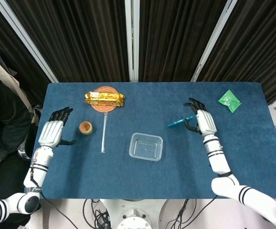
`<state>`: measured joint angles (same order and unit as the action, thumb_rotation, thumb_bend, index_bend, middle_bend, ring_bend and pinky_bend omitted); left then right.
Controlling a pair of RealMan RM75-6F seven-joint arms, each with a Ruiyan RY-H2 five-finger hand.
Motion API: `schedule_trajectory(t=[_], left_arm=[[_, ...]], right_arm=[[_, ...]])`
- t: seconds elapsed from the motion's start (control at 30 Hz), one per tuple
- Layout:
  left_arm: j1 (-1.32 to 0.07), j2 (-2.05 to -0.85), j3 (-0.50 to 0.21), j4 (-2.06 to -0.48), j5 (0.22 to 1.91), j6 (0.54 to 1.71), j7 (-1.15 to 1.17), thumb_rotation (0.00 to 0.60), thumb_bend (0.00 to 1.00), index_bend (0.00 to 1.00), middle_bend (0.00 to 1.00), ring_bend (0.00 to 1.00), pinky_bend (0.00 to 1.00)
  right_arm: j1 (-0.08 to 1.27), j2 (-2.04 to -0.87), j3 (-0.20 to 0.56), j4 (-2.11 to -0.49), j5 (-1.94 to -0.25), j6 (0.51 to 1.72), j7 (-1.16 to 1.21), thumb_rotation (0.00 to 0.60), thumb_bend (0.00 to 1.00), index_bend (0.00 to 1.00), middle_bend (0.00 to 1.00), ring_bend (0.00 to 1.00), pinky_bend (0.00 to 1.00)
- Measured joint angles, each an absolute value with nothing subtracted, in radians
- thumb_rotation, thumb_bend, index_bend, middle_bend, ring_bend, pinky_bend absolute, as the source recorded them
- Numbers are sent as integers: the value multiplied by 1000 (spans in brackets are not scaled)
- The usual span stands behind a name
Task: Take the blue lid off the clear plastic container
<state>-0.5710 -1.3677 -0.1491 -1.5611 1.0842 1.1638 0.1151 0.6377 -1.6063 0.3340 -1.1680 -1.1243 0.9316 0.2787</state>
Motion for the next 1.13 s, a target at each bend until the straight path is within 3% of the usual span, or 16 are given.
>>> schedule_trajectory(t=[0.17, 0.37, 0.7, 0.93, 1.13], left_arm=[[-545, -1348, -154, -1566, 1086, 1177, 105, 600, 0, 10, 0, 0, 47], [-512, -1314, -155, -1564, 1096, 1201, 99, 600, 0, 14, 0, 0, 48], [-425, -1237, -98, -1564, 1164, 1294, 183, 600, 0, 55, 0, 0, 45], [-322, -1222, -59, -1620, 1223, 1448, 221, 600, 0, 55, 0, 0, 36], [-220, -1225, -14, -1682, 1306, 1585, 273, 600, 0, 54, 0, 0, 31]], right_arm=[[662, -1571, 373, -1217, -1077, 909, 235, 600, 254, 0, 0, 0, 0], [624, -1522, 352, -1298, -1146, 1012, 216, 600, 276, 0, 0, 0, 0], [420, -1358, 178, -1478, -1386, 1347, 17, 600, 294, 0, 6, 0, 0], [252, -1240, 47, -1632, -1471, 1477, 14, 600, 298, 0, 0, 0, 0], [165, -1164, -30, -1717, -1516, 1512, 84, 600, 298, 0, 0, 0, 0]])
